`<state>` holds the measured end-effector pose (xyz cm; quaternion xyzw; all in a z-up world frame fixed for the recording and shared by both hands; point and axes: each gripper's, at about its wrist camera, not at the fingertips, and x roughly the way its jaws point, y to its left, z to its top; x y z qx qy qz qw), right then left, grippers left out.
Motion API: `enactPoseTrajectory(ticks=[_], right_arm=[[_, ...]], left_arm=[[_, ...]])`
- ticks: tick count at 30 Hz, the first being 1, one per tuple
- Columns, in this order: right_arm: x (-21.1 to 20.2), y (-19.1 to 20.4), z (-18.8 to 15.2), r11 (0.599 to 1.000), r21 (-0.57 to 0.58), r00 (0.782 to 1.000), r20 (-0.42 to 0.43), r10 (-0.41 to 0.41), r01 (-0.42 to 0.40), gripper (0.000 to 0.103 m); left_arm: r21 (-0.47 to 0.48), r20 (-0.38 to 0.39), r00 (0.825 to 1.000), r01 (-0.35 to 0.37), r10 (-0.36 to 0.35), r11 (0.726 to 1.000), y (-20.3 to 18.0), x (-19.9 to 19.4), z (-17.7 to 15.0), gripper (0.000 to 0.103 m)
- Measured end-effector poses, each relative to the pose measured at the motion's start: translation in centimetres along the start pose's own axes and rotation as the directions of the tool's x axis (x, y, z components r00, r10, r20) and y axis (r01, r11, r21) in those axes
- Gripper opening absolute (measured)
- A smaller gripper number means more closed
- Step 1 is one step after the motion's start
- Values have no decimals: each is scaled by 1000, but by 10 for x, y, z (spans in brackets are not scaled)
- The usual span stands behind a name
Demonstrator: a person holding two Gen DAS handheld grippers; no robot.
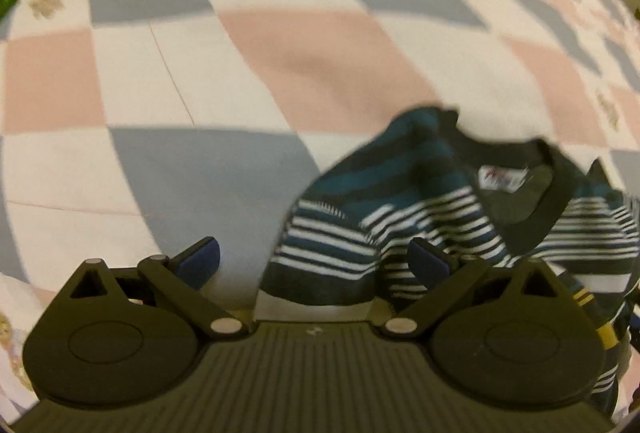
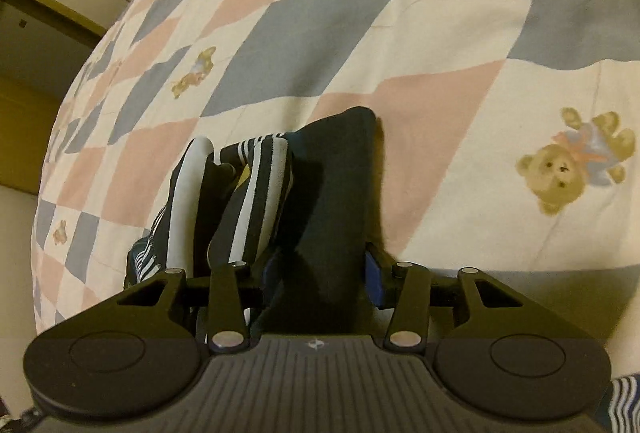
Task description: Fold clothes
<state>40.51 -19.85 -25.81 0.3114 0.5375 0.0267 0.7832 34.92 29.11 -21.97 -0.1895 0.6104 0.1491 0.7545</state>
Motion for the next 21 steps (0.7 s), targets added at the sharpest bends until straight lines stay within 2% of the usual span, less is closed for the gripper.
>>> enactPoseTrajectory(ticks=[1, 2, 3, 4, 5, 6, 9, 11, 14, 17, 21], right_arm=[[1, 1, 0, 1000, -4, 1000, 1, 10, -10, 48], [2, 2, 1, 1000, -12, 1000, 2, 22, -22, 36], [2, 4, 1, 999, -28, 1000, 2, 22, -22, 17], [1, 7, 2, 999, -50, 1000, 1, 13, -13, 16], [-1, 10, 2, 997, -76, 1000, 8, 16, -16, 12], [-8, 14, 2, 994, -108, 999, 33, 18, -14, 11], [-35, 28, 4, 980, -198, 990, 142, 5, 24, 10], [-64, 32, 13, 976, -210, 967, 255, 7, 48, 10], [-112, 32, 33, 972, -214, 912, 410, 1, 95, 9], [-156, 27, 56, 968, -203, 846, 532, -19, 149, 9], [-203, 13, 79, 960, -191, 777, 629, -39, 203, 9]], left_arm=[[-1, -12, 1000, 9, -9, 1000, -1, 5, -2, 92], [0, -19, 1000, 16, -16, 1000, -2, 9, -5, 79], [1, -25, 999, 24, -24, 1000, -4, 13, -8, 56], [1, -31, 999, 31, -31, 1000, -5, 17, -11, 43], [13, -24, 999, 34, -34, 999, -7, 15, -11, 18], [33, -7, 999, 34, -34, 999, -10, 9, -9, 12], [91, 41, 998, 32, -36, 995, -19, -7, -3, 10], [130, 73, 997, 30, -39, 991, -25, -18, 1, 10], [187, 121, 992, 23, -46, 982, -33, -35, 7, 10], [250, 175, 983, 9, -55, 968, -45, -53, 14, 6], [352, 238, 965, 18, -108, 936, -81, -75, 35, 6]])
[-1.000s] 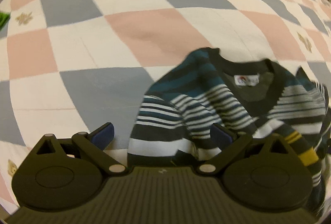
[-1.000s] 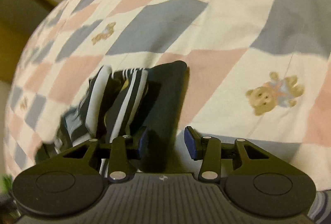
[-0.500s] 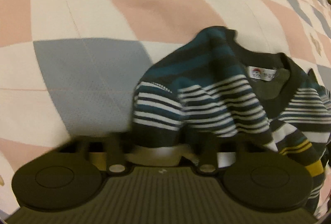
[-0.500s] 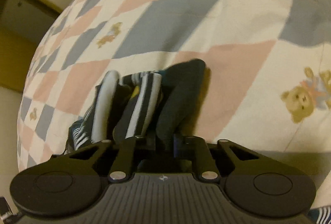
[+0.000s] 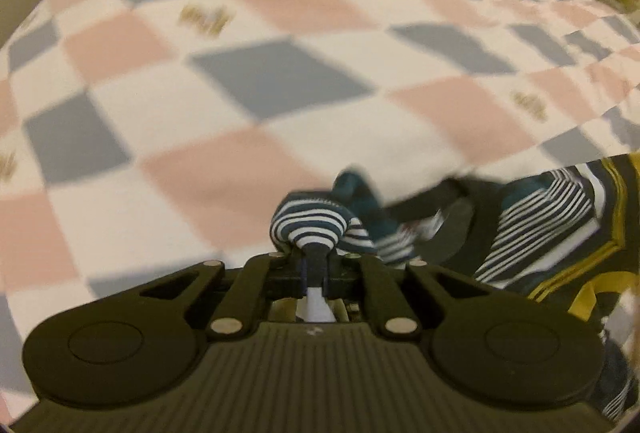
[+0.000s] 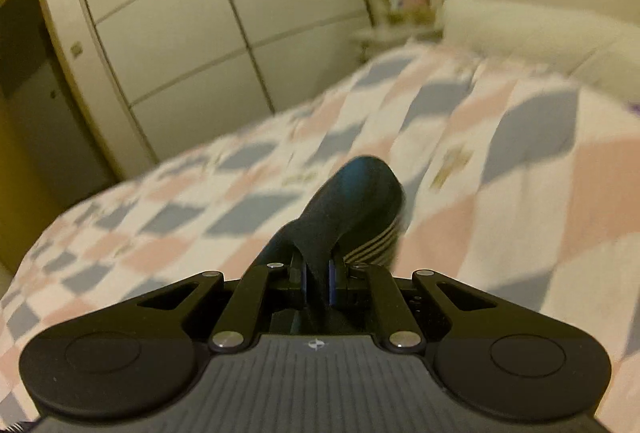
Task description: Fold clothes
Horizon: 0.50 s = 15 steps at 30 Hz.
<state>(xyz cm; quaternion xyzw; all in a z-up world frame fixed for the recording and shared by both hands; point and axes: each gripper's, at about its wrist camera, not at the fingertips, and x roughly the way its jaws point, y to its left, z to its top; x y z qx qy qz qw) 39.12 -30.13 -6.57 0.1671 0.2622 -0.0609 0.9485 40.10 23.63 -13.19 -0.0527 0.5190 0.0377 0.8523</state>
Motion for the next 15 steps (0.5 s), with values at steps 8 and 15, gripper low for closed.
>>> enactPoseTrajectory(ticks=[8, 15], right_arm=[[-31, -46, 57, 993, 0, 970, 211, -119, 122, 9], [4, -112, 49, 925, 117, 932, -60, -357, 362, 79]], left_arm=[[177, 197, 976, 59, -94, 983, -76, -18, 60, 6], [197, 182, 983, -21, -15, 980, -117, 9, 85, 40]])
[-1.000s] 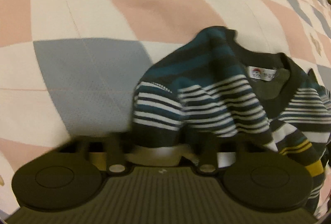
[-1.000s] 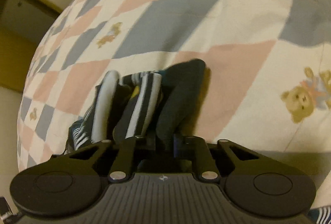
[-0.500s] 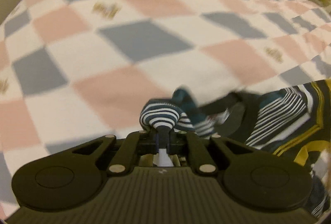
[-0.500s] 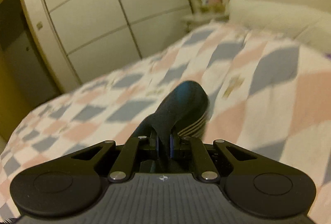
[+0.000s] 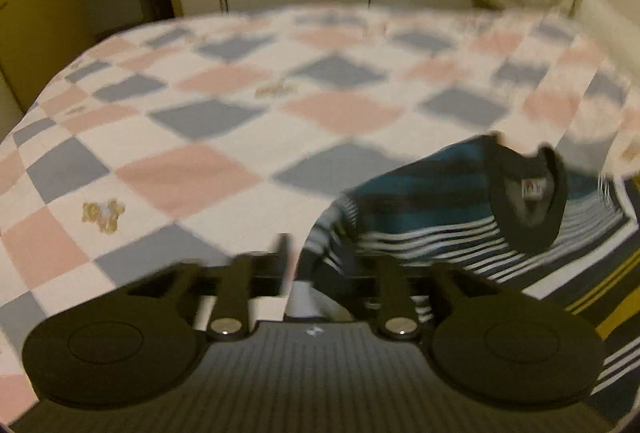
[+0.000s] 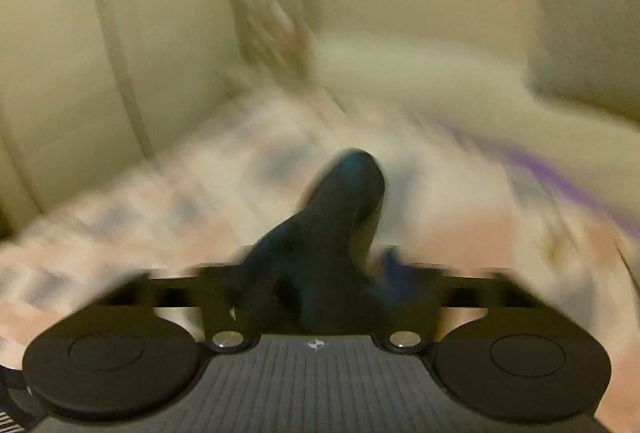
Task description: Fold clothes
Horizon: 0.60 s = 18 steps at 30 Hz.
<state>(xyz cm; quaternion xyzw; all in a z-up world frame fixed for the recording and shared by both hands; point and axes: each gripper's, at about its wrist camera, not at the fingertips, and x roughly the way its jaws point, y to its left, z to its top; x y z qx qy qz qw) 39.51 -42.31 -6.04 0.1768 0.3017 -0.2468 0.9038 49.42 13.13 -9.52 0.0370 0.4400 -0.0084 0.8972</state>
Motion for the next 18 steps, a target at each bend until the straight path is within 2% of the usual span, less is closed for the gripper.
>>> enactPoseTrajectory(ticks=[3, 5, 7, 9, 13, 16, 17, 18], right_arm=[[-2, -25, -49, 998, 51, 987, -150, 48, -41, 82], [-4, -42, -82, 994, 88, 965, -247, 84, -64, 82], [-9, -56, -117, 989, 130, 933, -341, 117, -77, 81], [-25, -66, -157, 981, 181, 891, -431, 142, -69, 81], [-60, -81, -217, 978, 206, 826, -546, 141, -30, 81], [-81, -95, -236, 978, 208, 803, -581, 133, -12, 81], [-85, -97, -240, 978, 208, 799, -587, 134, -11, 81], [-87, -98, -242, 979, 205, 794, -592, 134, -12, 81]], left_arm=[[-32, -75, 997, 33, -35, 999, 3, -3, -29, 40], [-54, -140, 987, 67, -74, 996, 5, -13, -60, 40], [-78, -221, 967, 112, -127, 991, 3, -22, -99, 41], [-121, -314, 932, 153, -184, 981, -6, -34, -146, 41], [-233, -468, 834, 203, -293, 951, -28, -59, -235, 43], [-332, -523, 772, 207, -362, 920, -38, -75, -287, 47], [-360, -528, 757, 211, -385, 909, -40, -80, -300, 48], [-369, -529, 753, 212, -392, 905, -43, -82, -310, 50]])
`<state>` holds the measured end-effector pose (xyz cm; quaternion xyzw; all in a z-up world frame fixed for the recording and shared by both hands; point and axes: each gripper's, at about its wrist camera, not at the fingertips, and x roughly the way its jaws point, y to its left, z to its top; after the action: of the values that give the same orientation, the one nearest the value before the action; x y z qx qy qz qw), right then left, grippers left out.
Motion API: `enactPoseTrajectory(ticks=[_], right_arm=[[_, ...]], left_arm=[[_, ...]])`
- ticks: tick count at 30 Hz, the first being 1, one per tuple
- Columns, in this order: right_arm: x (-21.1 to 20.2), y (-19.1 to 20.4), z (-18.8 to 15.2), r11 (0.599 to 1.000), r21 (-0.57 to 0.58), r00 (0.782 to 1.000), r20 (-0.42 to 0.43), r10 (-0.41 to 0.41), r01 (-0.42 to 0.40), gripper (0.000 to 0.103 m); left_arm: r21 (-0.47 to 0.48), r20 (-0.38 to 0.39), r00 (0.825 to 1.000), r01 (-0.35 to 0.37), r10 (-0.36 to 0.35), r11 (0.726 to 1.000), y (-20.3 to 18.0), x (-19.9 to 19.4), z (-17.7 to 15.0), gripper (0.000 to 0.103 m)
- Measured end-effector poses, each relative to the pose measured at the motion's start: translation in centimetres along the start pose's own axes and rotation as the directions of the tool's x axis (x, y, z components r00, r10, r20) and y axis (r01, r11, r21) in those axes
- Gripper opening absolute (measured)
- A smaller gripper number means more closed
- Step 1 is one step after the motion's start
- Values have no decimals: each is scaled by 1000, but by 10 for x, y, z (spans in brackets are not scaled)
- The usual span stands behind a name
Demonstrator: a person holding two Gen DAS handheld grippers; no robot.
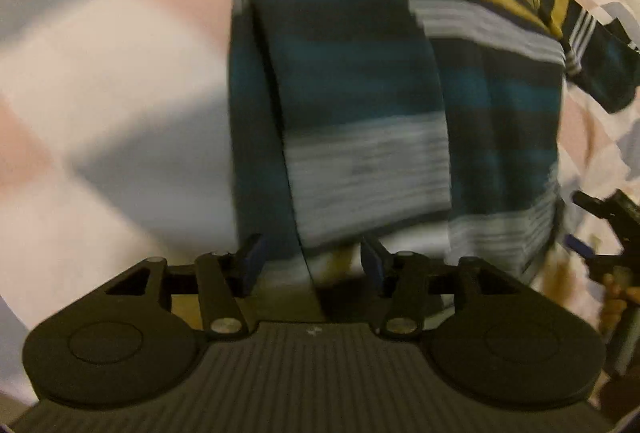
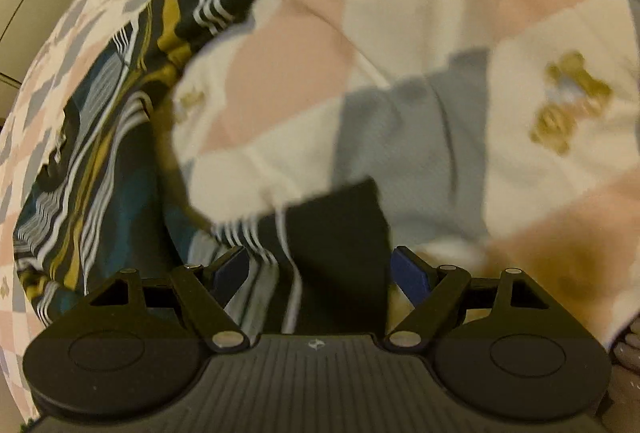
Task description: Fold clothes
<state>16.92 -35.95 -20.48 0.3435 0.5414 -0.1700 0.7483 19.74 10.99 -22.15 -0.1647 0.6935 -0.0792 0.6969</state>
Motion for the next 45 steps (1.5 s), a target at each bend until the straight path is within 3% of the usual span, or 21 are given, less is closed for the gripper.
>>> enactPoseTrajectory(ticks=[4, 10, 11, 12, 13, 15, 17, 19, 20, 22, 23, 25, 26, 27, 30, 31, 33, 35, 37, 40, 45], right_arm=[[-10, -7, -16, 1000, -26, 1000, -15, 17, -17, 81], [-20, -16, -44, 998, -50, 998, -46, 31, -33, 81], [-20, -17, -48, 998, -50, 998, -52, 31, -34, 81], [-20, -17, -52, 998, -49, 998, -56, 30, -33, 81], [-22, -18, -55, 998, -48, 998, -56, 30, -33, 81], [-29, -17, -62, 998, -47, 998, -49, 33, -35, 81], [-35, -16, -68, 998, -45, 998, -43, 36, -38, 81], [-41, -15, -74, 998, -44, 999, -36, 39, -41, 81], [-44, -15, -77, 998, -43, 999, -33, 40, -42, 81], [-50, -13, -83, 998, -42, 999, -26, 45, -46, 81], [-53, -11, -86, 998, -42, 999, -23, 50, -51, 81], [-57, -7, -93, 997, -43, 998, -15, 61, -61, 81], [-59, -6, -95, 997, -43, 998, -14, 67, -67, 81], [-60, -4, -98, 996, -44, 997, -13, 71, -71, 82], [-59, 0, -101, 996, -56, 997, -24, 69, -71, 82], [-58, 1, -100, 996, -61, 997, -29, 69, -71, 82], [-55, 4, -97, 995, -71, 997, -40, 69, -72, 82], [-53, 7, -90, 992, -96, 996, -50, 72, -77, 82], [-51, 9, -80, 988, -133, 996, -57, 71, -78, 82], [-48, 4, -61, 978, -187, 995, -63, 78, -89, 81], [-38, -13, -23, 943, -298, 987, -101, 126, -150, 76]], left_arm=[[-3, 11, 1000, 6, -6, 1000, -1, 14, -26, 49], [0, 79, 997, 21, -21, 1000, -14, 17, -34, 45], [5, 87, 996, 14, -15, 1000, -16, 18, -33, 32], [10, 95, 995, 7, -8, 1000, -18, 19, -32, 10], [16, 103, 995, 1, -2, 1000, -20, 20, -32, 1], [27, 138, 990, -2, -1, 1000, -20, 13, -31, 0], [41, 228, 974, 6, -16, 999, -9, -18, -33, 0], [20, 365, 931, -16, 8, 1000, 16, -66, -27, 0], [-13, 435, 900, -40, 41, 999, 35, -91, -24, 0], [-140, 550, 819, -104, 164, 985, 86, -143, -16, 0], [-218, 569, 783, -149, 249, 965, 113, -163, -13, 0], [-378, 557, 707, -251, 435, 891, 169, -196, -10, 1], [-441, 518, 685, -300, 512, 846, 193, -205, -8, 2], [-474, 471, 699, -315, 539, 822, 211, -205, -11, 6], [-538, 345, 779, -293, 524, 790, 252, -194, -25, 7], [-539, 318, 805, -282, 501, 794, 254, -185, -32, 8], [-508, 278, 852, -262, 444, 820, 234, -154, -46, 21], [-453, 232, 910, -211, 343, 866, 202, -117, -63, 22], [-377, 187, 954, -152, 236, 914, 164, -83, -77, 22], [-278, 148, 985, -47, 91, 959, 106, -43, -96, 24], [-300, 160, 987, 40, 9, 953, 53, -10, -127, 30]])
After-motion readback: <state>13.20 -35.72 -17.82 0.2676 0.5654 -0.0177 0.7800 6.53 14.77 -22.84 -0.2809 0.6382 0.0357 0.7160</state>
